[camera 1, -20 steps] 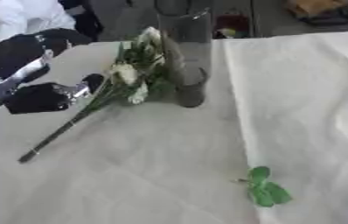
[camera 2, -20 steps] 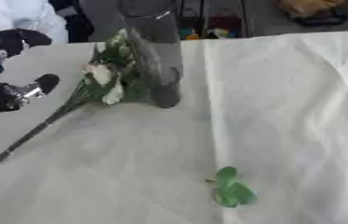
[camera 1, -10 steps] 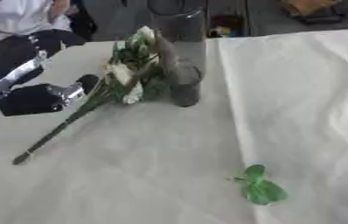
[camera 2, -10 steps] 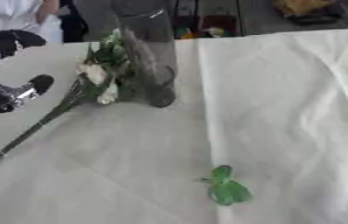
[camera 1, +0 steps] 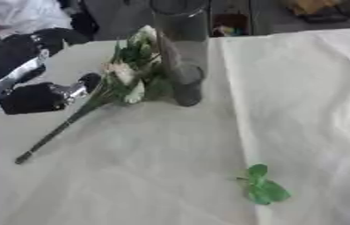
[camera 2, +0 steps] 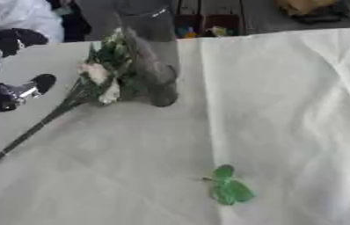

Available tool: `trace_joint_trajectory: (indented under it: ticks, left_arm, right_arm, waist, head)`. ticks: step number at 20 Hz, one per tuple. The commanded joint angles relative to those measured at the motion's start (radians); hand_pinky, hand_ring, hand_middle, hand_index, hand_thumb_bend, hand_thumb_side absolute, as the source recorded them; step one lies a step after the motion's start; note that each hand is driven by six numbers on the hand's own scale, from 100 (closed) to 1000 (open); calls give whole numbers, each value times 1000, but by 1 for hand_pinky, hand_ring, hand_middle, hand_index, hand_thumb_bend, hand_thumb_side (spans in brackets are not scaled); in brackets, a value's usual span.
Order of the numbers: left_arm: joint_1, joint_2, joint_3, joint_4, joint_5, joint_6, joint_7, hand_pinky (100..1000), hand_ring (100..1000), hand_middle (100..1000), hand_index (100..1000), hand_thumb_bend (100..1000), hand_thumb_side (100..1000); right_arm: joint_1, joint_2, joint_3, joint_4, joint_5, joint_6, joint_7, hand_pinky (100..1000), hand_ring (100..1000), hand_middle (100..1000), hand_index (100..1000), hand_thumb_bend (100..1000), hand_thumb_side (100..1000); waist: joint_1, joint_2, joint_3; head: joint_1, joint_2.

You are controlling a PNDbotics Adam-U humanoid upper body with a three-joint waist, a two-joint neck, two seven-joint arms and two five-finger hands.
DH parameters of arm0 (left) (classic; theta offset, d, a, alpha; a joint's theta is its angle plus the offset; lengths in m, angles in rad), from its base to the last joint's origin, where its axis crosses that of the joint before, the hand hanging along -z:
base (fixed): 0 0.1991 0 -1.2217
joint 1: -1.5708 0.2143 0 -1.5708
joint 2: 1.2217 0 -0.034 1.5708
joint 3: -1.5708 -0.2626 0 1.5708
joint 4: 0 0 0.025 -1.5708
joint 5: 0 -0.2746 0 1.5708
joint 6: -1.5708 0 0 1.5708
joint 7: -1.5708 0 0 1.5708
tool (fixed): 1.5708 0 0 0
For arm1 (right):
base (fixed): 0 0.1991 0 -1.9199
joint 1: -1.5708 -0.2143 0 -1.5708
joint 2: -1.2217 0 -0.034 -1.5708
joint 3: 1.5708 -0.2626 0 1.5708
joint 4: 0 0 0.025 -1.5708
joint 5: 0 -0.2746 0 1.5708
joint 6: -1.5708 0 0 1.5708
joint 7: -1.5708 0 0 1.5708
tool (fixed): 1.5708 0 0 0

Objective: Arrange flowers into the vase.

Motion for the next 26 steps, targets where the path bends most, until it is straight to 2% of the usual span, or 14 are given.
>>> trace_joint_trajectory:
  ticks: [1,5,8,12,14,20,26]
  left_arm:
    - [-6,70,-15,-14,30,37,7,862,959,969,1000,400,1000]
    - [4,156,-53,-14,120,111,54,909,998,1000,1000,428,1000]
    - [25,246,-90,-14,213,181,94,952,1000,1000,1000,469,970]
    - [46,333,-127,-14,342,275,157,948,1000,1000,1000,500,895]
    - [52,357,-141,-14,377,319,175,948,1000,1000,1000,517,889]
    - [43,380,-158,-14,395,400,164,941,1000,1000,1000,559,885]
    - [6,397,-183,-14,354,440,113,964,1000,1000,1000,617,875]
  right_arm:
    - [-7,-9,1,-18,-7,1,4,749,833,644,839,100,1000]
    - [-4,-11,2,-18,-9,2,7,750,831,643,839,100,1000]
    - [-1,-12,3,-18,-9,3,10,751,831,642,839,100,1000]
    - [-1,-13,4,-18,-12,2,10,751,830,641,838,100,1000]
    - [-2,-12,5,-18,-13,3,10,751,830,641,838,100,1000]
    - [-2,-10,6,-18,-14,2,12,752,830,639,838,100,1000]
    - [-1,-10,8,-18,-16,0,16,752,830,637,836,100,1000]
  waist:
    - [-3,-21,4]
    - [-2,-23,7]
    - [1,-24,7]
    - [0,-26,8]
    - [-1,-27,6]
    - [-6,-25,1]
    - [-9,-23,-4]
  head:
    - [17,-10]
    - [24,-19]
    - [24,-22]
    - [23,-18]
    - [24,-20]
    - [25,-26]
    - [21,-37]
